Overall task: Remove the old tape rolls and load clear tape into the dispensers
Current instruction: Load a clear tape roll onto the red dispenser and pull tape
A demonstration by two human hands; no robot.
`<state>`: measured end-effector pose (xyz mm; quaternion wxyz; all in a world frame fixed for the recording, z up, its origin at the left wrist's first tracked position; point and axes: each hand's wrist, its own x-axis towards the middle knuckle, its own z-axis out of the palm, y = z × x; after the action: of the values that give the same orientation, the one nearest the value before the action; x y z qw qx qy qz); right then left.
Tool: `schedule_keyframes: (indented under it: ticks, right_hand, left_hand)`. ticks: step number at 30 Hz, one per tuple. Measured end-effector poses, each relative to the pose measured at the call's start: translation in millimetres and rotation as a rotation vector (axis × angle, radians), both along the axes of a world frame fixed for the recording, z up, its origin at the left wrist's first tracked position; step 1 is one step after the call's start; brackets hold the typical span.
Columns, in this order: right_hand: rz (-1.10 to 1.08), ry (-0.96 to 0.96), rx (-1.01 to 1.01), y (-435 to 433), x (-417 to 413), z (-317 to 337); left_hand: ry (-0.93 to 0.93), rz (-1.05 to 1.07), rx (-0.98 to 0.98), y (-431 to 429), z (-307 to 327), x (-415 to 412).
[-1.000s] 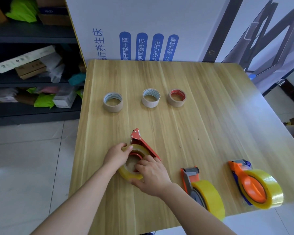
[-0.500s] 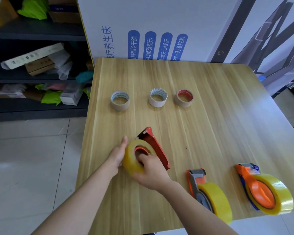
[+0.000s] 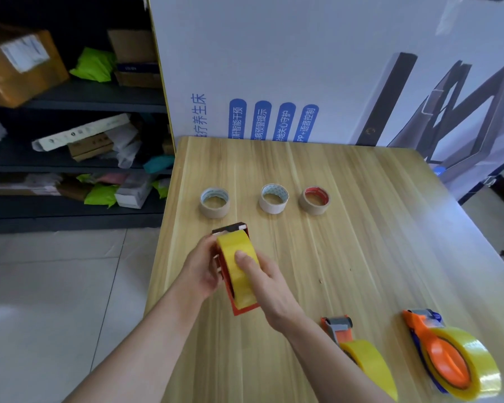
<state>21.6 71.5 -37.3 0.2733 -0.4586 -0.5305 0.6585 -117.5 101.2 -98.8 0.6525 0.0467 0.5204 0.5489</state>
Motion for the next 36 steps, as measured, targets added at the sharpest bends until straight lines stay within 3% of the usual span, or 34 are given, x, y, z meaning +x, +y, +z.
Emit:
schedule_keyframes:
  ticks: [3, 8, 16, 22, 28, 33, 36]
  right_hand:
    - [0.005, 0.006, 0.043, 1.5, -2.3, 10.6]
    - [-0.008, 0.080, -0.002, 5.4, -4.7, 28.8]
    - [-0.143, 0.092, 0.041, 5.0, -16.3, 45.3]
    - [0.025, 0.143, 0.074, 4.1, -17.4, 59.8]
    - [-0.033, 0.146, 0.120, 0.4, -23.4, 72.6]
    - [-0.048, 0.171, 0.188, -0.9, -24.6, 81.8]
    - [-0.049, 0.171, 0.201, 0.2, -23.3, 86.2]
  left_hand:
    - [0.000, 0.097, 0.249, 4.3, 28.9, -6.3]
    - [0.233, 0.017, 0.526, 0.0, 74.3, -13.5]
    - [0.574, -0.069, 0.595, -7.4, 109.5, -20.5]
    - [0.576, 0.020, 0.524, -8.9, 126.7, -27.1]
    - [0.651, -0.044, 0.608, -15.1, 145.9, -31.2]
    - [1.221, -0.077, 0.762, -26.3, 149.3, -33.4]
    - [1.362, -0.156, 0.791, -31.7, 152.4, -39.0]
